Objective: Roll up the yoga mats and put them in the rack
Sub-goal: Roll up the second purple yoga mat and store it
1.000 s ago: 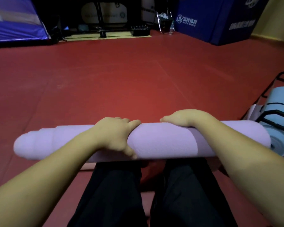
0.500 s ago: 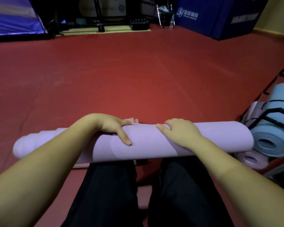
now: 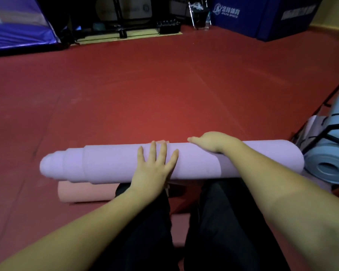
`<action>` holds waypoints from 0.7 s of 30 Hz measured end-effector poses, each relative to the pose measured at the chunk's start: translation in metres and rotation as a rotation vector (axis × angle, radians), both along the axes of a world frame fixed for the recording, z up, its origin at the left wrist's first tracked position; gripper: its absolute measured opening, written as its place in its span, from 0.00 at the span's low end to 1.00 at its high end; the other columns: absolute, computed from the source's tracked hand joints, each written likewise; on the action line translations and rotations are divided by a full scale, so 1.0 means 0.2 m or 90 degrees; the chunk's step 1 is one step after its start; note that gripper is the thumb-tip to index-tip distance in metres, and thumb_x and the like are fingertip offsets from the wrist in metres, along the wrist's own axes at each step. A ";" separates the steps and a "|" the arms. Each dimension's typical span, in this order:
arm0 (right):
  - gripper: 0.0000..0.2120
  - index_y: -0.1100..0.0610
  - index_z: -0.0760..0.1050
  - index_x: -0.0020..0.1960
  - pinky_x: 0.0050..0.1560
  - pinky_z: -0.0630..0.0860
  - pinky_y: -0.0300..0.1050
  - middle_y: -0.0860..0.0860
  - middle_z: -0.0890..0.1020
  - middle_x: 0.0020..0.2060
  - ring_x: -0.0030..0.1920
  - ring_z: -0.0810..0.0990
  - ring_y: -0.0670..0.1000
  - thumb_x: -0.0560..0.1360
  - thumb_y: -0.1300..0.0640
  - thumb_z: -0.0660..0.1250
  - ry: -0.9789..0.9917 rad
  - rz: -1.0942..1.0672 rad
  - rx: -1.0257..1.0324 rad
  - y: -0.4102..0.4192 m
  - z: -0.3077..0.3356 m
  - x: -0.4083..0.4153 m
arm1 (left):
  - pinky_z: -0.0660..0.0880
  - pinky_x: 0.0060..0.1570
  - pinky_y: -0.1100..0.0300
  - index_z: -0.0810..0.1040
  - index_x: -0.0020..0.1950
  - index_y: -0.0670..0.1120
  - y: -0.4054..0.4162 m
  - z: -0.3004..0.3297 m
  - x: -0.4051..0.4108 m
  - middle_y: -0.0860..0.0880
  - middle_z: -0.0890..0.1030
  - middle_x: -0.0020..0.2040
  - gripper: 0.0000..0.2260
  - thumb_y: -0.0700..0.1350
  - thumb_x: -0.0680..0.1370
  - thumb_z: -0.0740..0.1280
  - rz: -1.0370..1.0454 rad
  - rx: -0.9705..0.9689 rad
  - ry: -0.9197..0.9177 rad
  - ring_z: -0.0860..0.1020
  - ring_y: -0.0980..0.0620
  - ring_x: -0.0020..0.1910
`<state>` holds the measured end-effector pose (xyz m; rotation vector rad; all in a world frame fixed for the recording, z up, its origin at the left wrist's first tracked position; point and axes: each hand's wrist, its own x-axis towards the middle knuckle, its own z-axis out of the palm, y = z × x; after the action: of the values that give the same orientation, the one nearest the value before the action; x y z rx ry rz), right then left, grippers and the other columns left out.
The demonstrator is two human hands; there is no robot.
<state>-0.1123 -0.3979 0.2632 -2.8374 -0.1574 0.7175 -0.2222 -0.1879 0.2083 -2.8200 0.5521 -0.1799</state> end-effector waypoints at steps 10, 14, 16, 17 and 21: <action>0.30 0.52 0.71 0.72 0.64 0.62 0.49 0.53 0.68 0.74 0.71 0.68 0.54 0.80 0.34 0.51 0.069 0.042 0.013 0.08 0.19 -0.03 | 0.70 0.53 0.38 0.61 0.72 0.49 0.11 0.24 0.01 0.39 0.75 0.63 0.48 0.64 0.57 0.74 -0.045 -0.010 -0.049 0.75 0.38 0.53; 0.27 0.48 0.72 0.71 0.62 0.64 0.46 0.44 0.72 0.68 0.68 0.71 0.51 0.80 0.34 0.53 0.152 0.071 0.048 0.11 0.21 -0.07 | 0.68 0.57 0.43 0.57 0.76 0.52 0.14 0.35 -0.08 0.44 0.71 0.67 0.48 0.70 0.62 0.68 -0.026 -0.001 0.035 0.72 0.40 0.59; 0.28 0.50 0.73 0.70 0.60 0.64 0.45 0.49 0.72 0.71 0.68 0.72 0.52 0.80 0.34 0.54 0.153 0.065 0.026 0.11 0.17 -0.08 | 0.66 0.62 0.44 0.51 0.78 0.54 0.15 0.34 -0.10 0.47 0.67 0.70 0.49 0.71 0.64 0.68 -0.007 -0.013 0.116 0.68 0.42 0.65; 0.29 0.51 0.72 0.71 0.61 0.63 0.45 0.51 0.71 0.72 0.69 0.71 0.53 0.80 0.34 0.54 0.134 0.067 0.007 0.11 0.15 -0.09 | 0.66 0.64 0.45 0.49 0.78 0.55 0.15 0.33 -0.09 0.48 0.66 0.70 0.50 0.71 0.63 0.69 0.004 -0.020 0.158 0.67 0.42 0.67; 0.20 0.55 0.77 0.50 0.50 0.69 0.48 0.58 0.79 0.59 0.54 0.76 0.57 0.82 0.42 0.54 -0.118 0.083 0.005 0.10 0.04 -0.10 | 0.70 0.62 0.45 0.55 0.75 0.57 0.16 0.32 0.02 0.49 0.70 0.66 0.49 0.69 0.60 0.73 0.021 -0.064 0.274 0.69 0.43 0.63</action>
<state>-0.1325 -0.3786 0.2711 -2.9031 -0.3759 0.4757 -0.2183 -0.1551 0.2732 -2.9731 0.5961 0.4276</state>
